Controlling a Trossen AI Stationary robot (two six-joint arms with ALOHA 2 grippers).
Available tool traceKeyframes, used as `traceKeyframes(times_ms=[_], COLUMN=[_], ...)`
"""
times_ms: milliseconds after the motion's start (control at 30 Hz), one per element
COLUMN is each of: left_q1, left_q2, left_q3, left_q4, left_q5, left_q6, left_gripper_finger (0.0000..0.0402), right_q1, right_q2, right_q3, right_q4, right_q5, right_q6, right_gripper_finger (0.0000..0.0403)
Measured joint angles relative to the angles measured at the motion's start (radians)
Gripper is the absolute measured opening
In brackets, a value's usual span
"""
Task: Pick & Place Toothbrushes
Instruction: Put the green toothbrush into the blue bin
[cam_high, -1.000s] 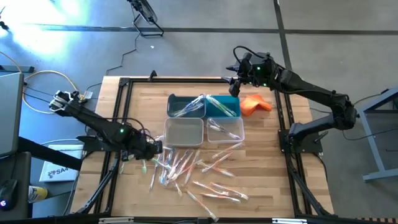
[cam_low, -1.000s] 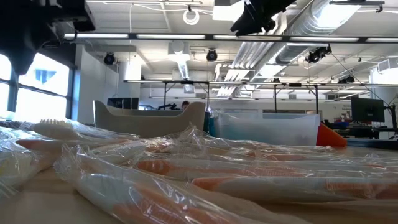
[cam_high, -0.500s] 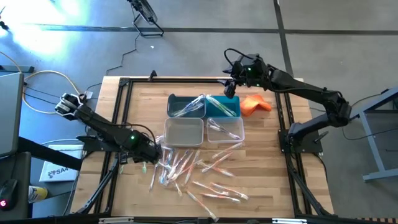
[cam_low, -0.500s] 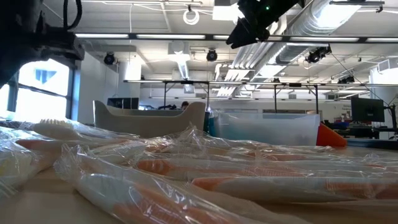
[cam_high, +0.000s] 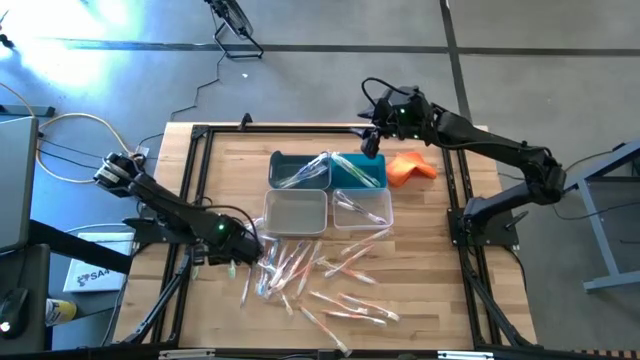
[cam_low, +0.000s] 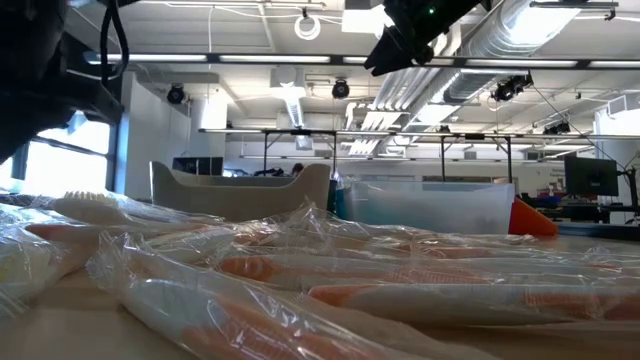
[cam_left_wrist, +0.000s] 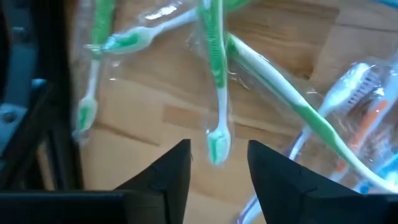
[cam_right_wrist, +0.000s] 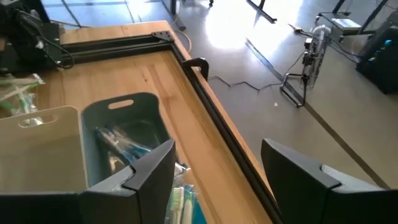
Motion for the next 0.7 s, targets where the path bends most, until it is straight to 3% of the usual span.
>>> traceKeyframes(times_ms=[200, 467, 700], left_q1=[0.0, 0.0, 0.0], left_q2=[0.0, 0.0, -0.006], left_q3=[-0.113, -0.171, -0.255], left_q4=[0.168, 0.194, 0.318], left_q5=[0.0, 0.001, 0.005], left_q6=[0.014, 0.014, 0.014], left_gripper_finger=[0.0138, 0.0116, 0.0115], right_q1=[0.0, 0.0, 0.0], right_q2=[0.0, 0.0, 0.0], right_q3=[0.0, 0.0, 0.0], right_q4=[-0.001, -0.001, -0.001], right_q5=[-0.01, -0.008, -0.008], right_q6=[0.0, 0.0, 0.012], right_gripper_finger=[0.0231, 0.0231, 0.0231])
